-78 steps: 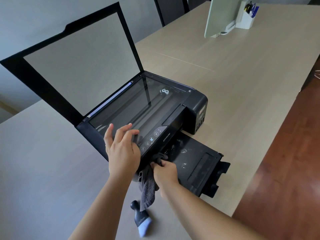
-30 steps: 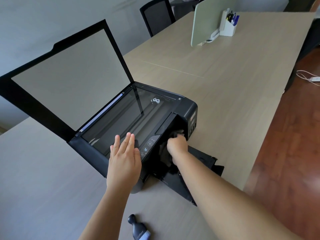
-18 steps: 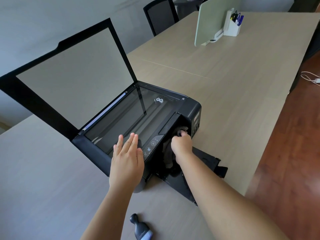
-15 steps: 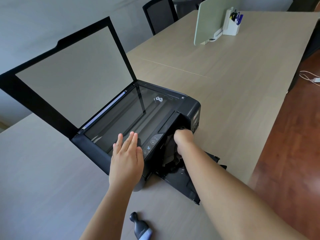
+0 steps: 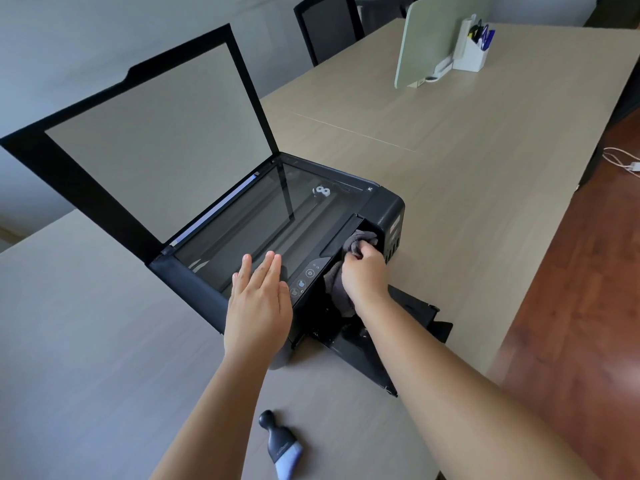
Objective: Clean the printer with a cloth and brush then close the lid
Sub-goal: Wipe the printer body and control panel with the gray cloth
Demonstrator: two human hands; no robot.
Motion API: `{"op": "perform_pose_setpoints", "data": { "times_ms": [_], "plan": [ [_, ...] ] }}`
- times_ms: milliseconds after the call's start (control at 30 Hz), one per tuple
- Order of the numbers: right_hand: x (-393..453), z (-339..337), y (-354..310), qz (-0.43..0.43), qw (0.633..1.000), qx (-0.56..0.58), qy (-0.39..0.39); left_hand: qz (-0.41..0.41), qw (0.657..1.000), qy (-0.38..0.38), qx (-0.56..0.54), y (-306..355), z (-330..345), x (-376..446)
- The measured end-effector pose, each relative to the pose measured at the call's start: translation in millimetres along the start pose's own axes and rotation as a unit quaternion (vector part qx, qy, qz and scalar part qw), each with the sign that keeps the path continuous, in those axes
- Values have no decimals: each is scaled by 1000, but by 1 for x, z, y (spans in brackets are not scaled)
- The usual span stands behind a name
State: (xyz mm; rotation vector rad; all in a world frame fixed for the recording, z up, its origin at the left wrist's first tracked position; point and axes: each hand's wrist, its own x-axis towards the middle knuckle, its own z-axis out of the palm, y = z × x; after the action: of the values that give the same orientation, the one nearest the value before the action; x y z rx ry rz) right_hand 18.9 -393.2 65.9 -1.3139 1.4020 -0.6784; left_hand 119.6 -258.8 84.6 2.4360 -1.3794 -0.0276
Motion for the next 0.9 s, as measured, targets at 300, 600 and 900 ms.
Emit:
{"op": "perform_pose_setpoints", "data": {
  "times_ms": [300,600,900],
  "plan": [
    [-113,48,72,-140,986,89,-26,-31,993,20,-115,-3,-9,1],
    [-126,48,79,-154,981,101,-56,-25,993,41,-106,-5,-8,1],
    [-93,32,48,-173,966,188,-37,-14,995,53,-86,-7,-3,-1]
  ]
}}
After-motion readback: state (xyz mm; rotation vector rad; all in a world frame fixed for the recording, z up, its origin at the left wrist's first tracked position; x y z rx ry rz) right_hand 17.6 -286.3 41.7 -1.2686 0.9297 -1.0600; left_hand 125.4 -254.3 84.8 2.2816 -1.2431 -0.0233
